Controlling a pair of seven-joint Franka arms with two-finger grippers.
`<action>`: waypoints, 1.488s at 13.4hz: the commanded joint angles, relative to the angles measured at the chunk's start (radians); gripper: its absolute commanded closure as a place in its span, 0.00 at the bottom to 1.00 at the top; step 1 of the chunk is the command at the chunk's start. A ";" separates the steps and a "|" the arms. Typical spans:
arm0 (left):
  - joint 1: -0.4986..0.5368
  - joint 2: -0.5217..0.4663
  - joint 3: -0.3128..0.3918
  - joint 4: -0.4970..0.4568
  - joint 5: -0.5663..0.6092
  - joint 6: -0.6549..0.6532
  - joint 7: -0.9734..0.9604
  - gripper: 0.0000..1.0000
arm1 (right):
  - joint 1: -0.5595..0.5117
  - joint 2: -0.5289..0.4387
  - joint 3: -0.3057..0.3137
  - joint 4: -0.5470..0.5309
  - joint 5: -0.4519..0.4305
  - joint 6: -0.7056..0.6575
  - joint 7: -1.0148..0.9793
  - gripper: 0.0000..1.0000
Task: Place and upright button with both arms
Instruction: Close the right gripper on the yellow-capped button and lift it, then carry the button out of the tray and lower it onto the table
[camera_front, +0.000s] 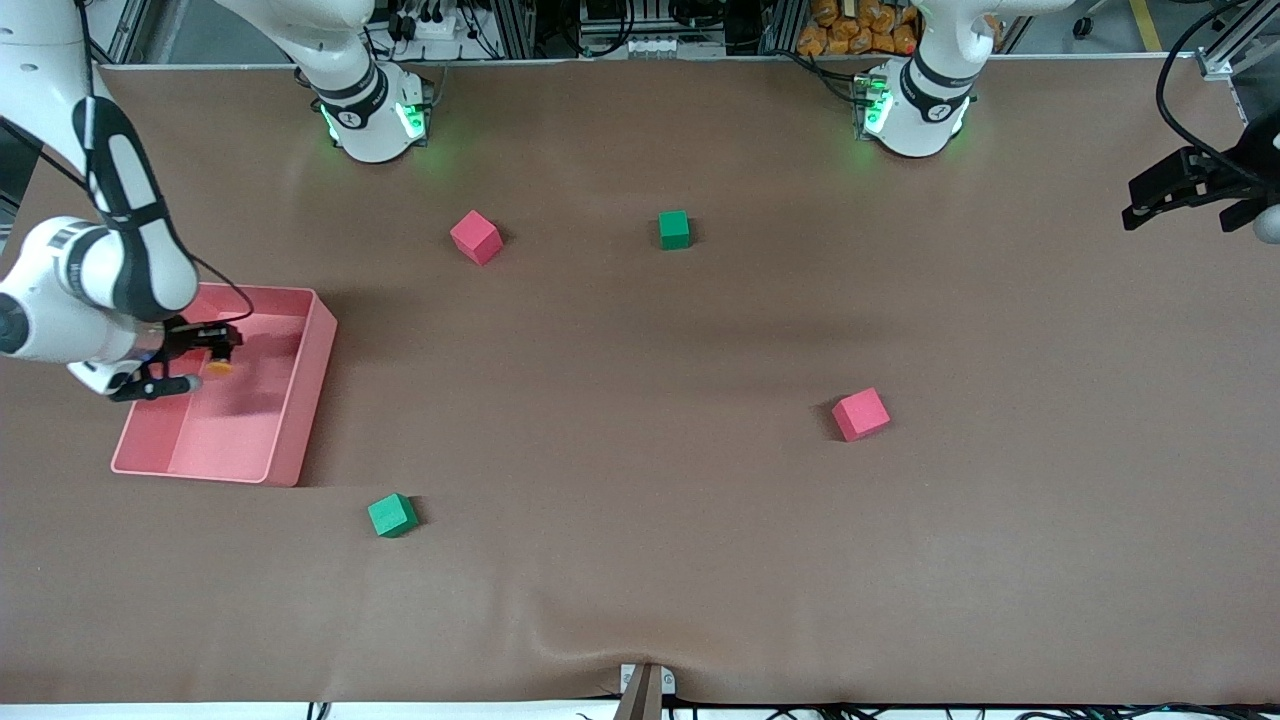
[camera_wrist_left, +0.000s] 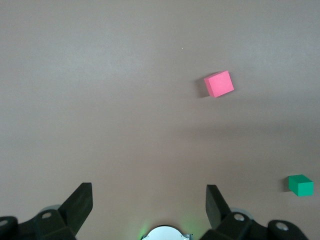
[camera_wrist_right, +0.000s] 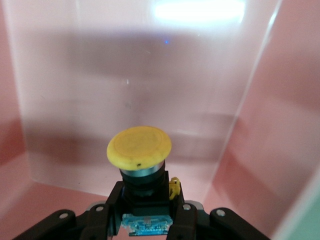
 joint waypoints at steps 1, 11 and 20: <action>0.005 0.007 -0.001 0.007 -0.015 -0.001 0.023 0.00 | 0.006 0.003 0.024 0.127 0.003 -0.101 -0.048 0.94; 0.004 0.009 -0.001 0.007 -0.017 -0.001 0.022 0.00 | 0.379 0.082 0.061 0.426 0.177 -0.199 0.060 0.94; 0.005 0.009 -0.001 0.005 -0.017 -0.001 0.023 0.00 | 0.756 0.351 0.064 0.665 0.291 -0.138 0.579 0.94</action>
